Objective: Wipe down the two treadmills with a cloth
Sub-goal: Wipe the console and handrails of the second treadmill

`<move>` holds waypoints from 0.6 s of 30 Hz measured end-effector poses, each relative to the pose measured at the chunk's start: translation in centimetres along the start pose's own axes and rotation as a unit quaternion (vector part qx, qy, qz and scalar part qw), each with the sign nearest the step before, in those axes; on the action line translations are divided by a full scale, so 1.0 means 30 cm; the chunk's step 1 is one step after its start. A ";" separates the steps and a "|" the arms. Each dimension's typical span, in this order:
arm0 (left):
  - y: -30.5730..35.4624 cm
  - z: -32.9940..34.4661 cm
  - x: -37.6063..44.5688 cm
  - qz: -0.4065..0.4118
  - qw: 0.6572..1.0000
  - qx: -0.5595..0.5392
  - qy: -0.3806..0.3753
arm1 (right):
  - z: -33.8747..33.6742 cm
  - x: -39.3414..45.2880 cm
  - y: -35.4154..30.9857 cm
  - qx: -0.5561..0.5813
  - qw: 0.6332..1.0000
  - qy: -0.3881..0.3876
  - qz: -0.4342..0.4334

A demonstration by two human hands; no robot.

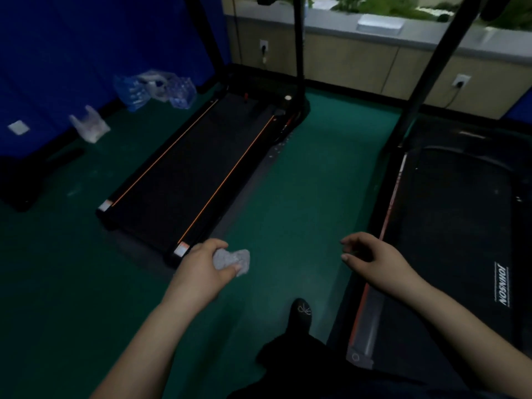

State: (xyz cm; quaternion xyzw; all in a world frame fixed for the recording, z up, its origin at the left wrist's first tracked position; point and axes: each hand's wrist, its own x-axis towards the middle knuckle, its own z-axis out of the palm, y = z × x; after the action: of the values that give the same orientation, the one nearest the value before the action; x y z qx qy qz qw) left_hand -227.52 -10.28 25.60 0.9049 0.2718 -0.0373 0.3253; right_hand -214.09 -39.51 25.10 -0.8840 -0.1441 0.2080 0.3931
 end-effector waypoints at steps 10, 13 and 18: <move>0.294 -0.026 0.631 0.052 0.997 0.049 -0.021 | -0.274 0.517 -0.003 0.019 0.997 0.074 0.018; 0.399 -0.039 0.798 0.077 0.996 0.045 -0.007 | -0.360 0.651 -0.006 0.015 0.996 0.085 0.024; 0.494 -0.026 1.027 0.088 0.995 0.040 -0.021 | -0.425 0.834 0.006 0.021 0.995 0.087 0.051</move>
State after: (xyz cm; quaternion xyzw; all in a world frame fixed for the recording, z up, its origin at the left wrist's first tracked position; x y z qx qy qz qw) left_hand -193.78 -4.89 27.12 0.9368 0.1824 -0.0379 0.2961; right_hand -186.12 -37.25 26.31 -0.8964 -0.0594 0.1528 0.4119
